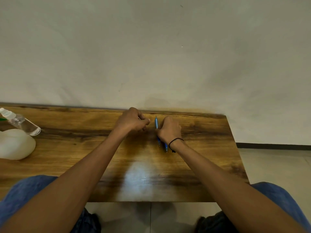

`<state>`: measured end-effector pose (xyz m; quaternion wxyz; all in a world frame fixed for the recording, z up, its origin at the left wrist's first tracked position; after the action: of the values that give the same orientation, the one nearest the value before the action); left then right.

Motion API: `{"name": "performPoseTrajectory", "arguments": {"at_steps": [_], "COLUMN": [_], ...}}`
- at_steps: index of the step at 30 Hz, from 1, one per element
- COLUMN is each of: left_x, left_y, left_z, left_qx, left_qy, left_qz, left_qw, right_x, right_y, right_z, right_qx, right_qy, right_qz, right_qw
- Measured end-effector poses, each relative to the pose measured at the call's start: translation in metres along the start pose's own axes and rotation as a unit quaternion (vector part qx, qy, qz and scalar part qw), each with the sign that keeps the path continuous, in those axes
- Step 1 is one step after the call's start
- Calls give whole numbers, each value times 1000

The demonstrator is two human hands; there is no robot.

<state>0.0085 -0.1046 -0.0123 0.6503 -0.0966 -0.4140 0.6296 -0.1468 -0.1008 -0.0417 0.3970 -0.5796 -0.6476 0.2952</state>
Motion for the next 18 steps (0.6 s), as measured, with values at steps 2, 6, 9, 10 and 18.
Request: {"name": "performPoseTrajectory", "arguments": {"at_steps": [2, 6, 9, 10, 18], "left_x": [0, 0, 0, 0, 20], "left_y": [2, 4, 4, 3, -5], "left_z": [0, -2, -2, -3, -9], "left_qx": [-38, -79, -94, -100, -126], "left_qy": [9, 16, 29, 35, 110], "left_qz": [10, 28, 44, 52, 166], "left_qw": [999, 996, 994, 993, 972], "right_x": [2, 6, 5, 5, 7], "right_y": [9, 22, 29, 29, 6], "right_z": [-2, -2, 0, -1, -4], "right_qx": [18, 44, 58, 54, 54], "right_qy": [-16, -38, -46, -45, -56], "right_qz": [-1, 11, 24, 29, 50], "right_qw": [1000, 998, 997, 997, 996]}}
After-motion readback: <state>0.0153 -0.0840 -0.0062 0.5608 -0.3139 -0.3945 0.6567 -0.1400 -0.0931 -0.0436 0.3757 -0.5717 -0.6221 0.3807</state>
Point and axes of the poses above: each hand's wrist, its own x-axis away from the middle knuckle, its own y-axis out of the palm, z = x × y, the point moved 1 cm from there along -x, towards the middle knuckle, and after that the axes turned 6 degrees about -y, right-handed, at the moved point
